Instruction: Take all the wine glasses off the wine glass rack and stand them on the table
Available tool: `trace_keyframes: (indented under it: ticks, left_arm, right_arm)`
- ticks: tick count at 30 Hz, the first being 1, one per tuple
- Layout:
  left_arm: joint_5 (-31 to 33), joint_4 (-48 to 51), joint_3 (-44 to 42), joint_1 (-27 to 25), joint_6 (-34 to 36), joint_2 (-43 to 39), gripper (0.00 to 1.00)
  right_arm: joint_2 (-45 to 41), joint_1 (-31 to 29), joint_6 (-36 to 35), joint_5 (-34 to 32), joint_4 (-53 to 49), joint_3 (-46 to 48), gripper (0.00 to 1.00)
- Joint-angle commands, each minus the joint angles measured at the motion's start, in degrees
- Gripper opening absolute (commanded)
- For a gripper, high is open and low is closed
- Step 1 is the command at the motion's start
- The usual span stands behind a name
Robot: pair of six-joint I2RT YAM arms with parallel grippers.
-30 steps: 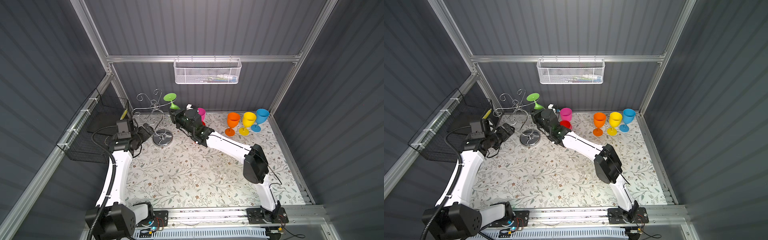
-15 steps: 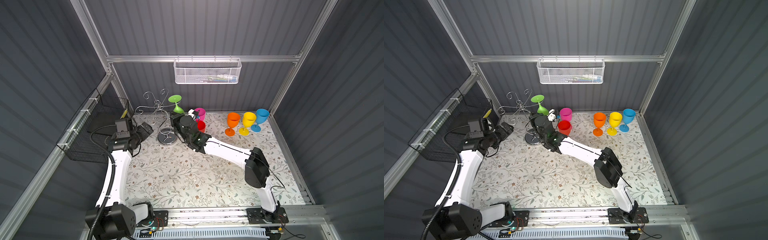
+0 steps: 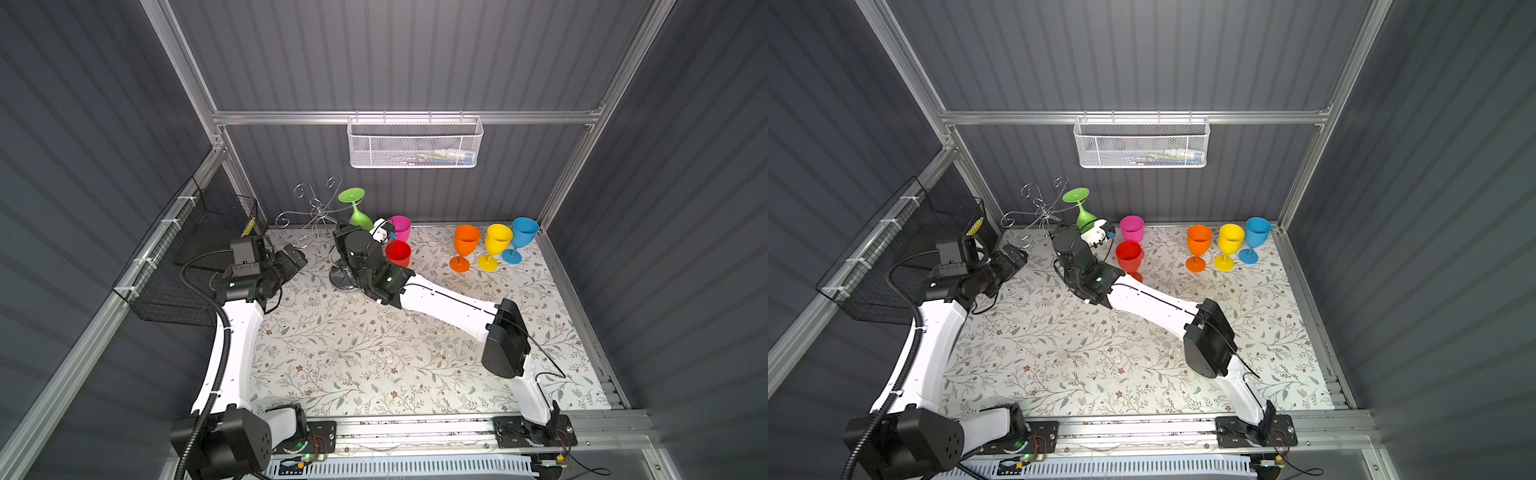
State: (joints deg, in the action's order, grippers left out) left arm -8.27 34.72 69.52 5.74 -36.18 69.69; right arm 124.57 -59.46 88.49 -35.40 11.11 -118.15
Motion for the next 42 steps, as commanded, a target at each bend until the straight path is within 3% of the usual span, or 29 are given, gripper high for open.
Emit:
trace_keyframes:
  ticks: [1,9,17,32,42]
  left_arm:
    - [-1.86,-0.88,0.02,0.15,1.29,0.14,0.99]
    - [-2.18,-1.74,-0.43,0.24,0.63,-0.17,0.99]
    - [-1.92,-1.19,0.49,0.24,-0.19,-1.04,0.99]
    - [-1.08,0.21,2.22,0.24,-0.53,-0.52,0.99]
    - [-2.95,0.35,4.62,0.24,-2.04,0.51,1.0]
  right_arm:
    - [-0.54,-1.01,-1.44,-0.51,5.46,-1.45,0.14]
    - [-2.92,-0.83,-2.44,-0.6,8.43,2.94,0.41]
    - [-5.02,-0.57,-2.28,1.51,9.63,5.99,0.49]
    - [-7.94,-2.36,-5.81,13.09,9.08,11.74,0.88]
    - [-15.36,-3.12,-13.41,17.86,8.39,24.35,0.92]
